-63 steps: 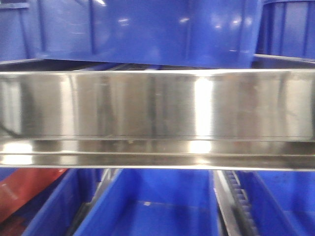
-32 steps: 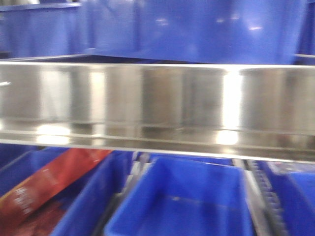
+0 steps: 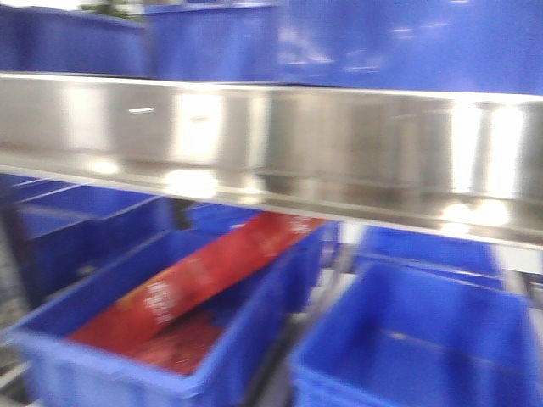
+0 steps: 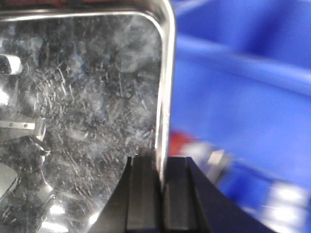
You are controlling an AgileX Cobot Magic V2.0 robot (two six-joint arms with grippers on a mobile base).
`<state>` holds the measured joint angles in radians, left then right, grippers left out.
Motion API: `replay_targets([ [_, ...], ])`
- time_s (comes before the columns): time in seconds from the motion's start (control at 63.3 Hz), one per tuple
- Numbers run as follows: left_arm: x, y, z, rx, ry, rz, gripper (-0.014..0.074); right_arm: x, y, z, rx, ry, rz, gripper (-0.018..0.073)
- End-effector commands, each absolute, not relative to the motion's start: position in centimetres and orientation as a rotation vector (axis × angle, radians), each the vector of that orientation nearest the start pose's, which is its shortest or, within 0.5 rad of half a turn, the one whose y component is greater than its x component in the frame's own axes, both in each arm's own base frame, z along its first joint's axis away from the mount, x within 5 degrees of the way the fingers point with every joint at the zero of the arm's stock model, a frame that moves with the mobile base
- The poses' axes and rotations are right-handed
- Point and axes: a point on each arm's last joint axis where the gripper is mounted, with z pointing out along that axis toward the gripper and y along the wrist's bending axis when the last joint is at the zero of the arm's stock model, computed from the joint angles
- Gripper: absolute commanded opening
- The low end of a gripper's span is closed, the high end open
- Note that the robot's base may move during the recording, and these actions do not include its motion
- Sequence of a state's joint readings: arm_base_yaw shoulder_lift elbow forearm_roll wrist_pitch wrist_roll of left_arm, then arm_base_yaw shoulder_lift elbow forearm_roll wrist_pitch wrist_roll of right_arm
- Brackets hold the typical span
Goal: Stack silver trays without gaps
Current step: 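Carry the tray in both grippers while the base backs away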
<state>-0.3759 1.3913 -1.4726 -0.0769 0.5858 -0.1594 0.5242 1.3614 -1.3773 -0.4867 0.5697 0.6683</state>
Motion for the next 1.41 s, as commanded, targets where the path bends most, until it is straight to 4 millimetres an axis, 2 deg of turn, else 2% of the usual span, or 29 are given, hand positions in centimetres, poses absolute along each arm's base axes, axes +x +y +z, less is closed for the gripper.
replay_targets([
  [0.0, 28.62, -11.63, 44.91, 0.168, 1.931, -0.446, -0.0016, 27.69, 13.25, 42.8, -0.138, 1.915, 0.245, -0.0077],
  [1.389, 28.62, -11.63, 44.91, 0.168, 1.931, -0.446, -0.0016, 27.69, 13.25, 42.8, -0.138, 1.915, 0.245, -0.0077],
])
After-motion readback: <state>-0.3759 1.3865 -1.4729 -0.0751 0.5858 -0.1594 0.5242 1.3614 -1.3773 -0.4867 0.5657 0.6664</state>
